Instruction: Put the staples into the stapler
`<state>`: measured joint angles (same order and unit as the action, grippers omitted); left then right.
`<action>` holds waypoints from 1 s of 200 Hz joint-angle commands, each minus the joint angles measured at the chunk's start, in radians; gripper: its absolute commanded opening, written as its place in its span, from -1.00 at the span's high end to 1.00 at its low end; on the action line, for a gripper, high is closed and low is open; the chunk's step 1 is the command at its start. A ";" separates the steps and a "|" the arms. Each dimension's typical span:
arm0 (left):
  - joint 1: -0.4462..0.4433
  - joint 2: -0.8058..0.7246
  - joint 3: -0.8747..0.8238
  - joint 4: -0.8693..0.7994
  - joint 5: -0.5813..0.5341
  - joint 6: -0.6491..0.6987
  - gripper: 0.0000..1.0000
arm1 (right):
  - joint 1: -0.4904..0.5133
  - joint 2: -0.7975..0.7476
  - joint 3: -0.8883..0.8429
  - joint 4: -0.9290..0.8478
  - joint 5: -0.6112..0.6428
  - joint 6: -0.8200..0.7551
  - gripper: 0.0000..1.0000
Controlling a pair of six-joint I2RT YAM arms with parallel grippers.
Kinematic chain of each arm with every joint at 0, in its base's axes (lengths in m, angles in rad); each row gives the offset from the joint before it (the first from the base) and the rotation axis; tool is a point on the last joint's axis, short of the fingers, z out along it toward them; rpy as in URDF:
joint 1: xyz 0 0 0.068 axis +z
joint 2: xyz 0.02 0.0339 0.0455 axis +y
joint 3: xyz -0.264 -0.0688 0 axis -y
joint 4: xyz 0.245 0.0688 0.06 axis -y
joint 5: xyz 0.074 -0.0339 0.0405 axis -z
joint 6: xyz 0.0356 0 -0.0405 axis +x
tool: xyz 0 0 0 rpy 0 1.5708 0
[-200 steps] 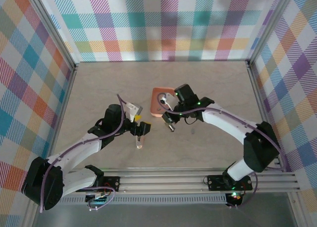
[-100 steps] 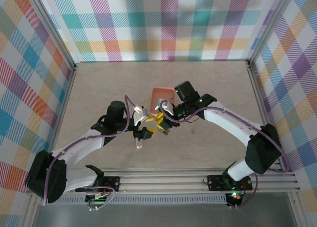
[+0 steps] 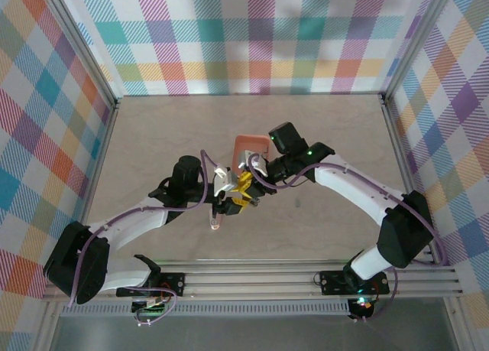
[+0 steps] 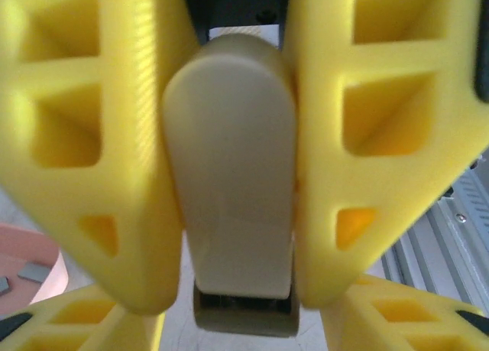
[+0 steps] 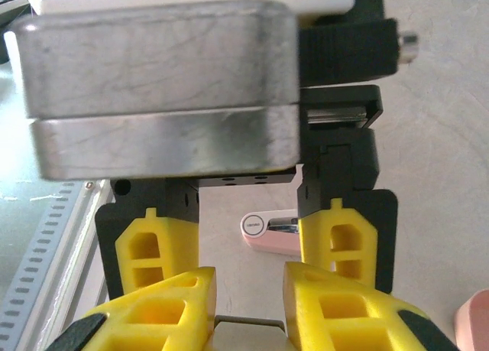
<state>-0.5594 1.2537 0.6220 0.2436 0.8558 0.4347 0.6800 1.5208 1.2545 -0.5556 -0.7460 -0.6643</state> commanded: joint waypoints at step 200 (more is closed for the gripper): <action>0.000 0.025 -0.171 0.571 -0.020 -0.225 0.70 | -0.261 -0.214 -0.319 0.205 -0.048 0.394 -0.16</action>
<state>-0.5671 1.2800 0.5068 0.5835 0.8524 0.3191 0.4416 1.2877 0.9092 -0.3370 -0.7624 -0.3462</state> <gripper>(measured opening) 0.271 0.581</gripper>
